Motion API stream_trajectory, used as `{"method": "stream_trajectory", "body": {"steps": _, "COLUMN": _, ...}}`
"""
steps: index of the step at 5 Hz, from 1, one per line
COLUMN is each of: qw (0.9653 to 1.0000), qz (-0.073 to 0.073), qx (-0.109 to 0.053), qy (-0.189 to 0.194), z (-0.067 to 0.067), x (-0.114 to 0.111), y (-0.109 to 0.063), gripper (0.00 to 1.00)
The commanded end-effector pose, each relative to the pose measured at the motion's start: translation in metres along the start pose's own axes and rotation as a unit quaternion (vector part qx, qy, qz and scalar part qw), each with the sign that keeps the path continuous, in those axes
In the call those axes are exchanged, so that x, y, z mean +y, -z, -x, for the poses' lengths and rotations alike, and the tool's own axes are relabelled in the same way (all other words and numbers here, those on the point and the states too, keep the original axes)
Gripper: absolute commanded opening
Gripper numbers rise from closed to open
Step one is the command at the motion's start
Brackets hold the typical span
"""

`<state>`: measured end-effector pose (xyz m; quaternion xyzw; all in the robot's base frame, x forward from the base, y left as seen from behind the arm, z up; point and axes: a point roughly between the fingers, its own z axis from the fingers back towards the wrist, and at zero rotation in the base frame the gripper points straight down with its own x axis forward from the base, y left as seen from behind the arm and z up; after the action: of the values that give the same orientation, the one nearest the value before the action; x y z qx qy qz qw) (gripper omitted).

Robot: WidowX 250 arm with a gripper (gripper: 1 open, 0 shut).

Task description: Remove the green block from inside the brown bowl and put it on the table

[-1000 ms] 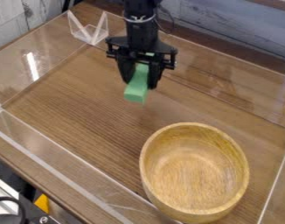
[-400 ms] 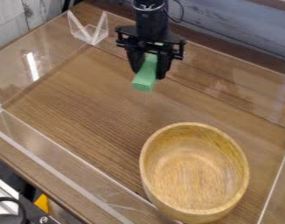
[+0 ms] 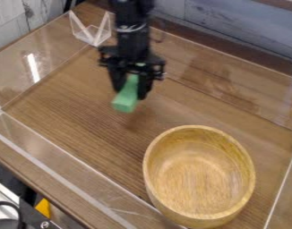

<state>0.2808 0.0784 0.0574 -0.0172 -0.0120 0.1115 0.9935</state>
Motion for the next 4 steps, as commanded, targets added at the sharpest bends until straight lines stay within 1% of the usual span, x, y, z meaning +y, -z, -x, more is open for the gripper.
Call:
{"method": "stream_trajectory", "body": {"steps": 1, "qw": 0.998, "qz": -0.004, "qx": -0.033, "qy": 0.053, "z": 0.0, "x": 0.023, "y": -0.02, "gripper": 0.0}}
{"method": "stream_trajectory", "body": {"steps": 2, "qw": 0.9943, "qz": -0.005, "qx": -0.029, "qy": 0.102, "z": 0.006, "x": 0.03, "y": -0.021, "gripper": 0.0}}
{"method": "stream_trajectory", "body": {"steps": 4, "qw": 0.9959, "qz": -0.004, "qx": -0.026, "qy": 0.087, "z": 0.028, "x": 0.043, "y": 0.004, "gripper": 0.0}}
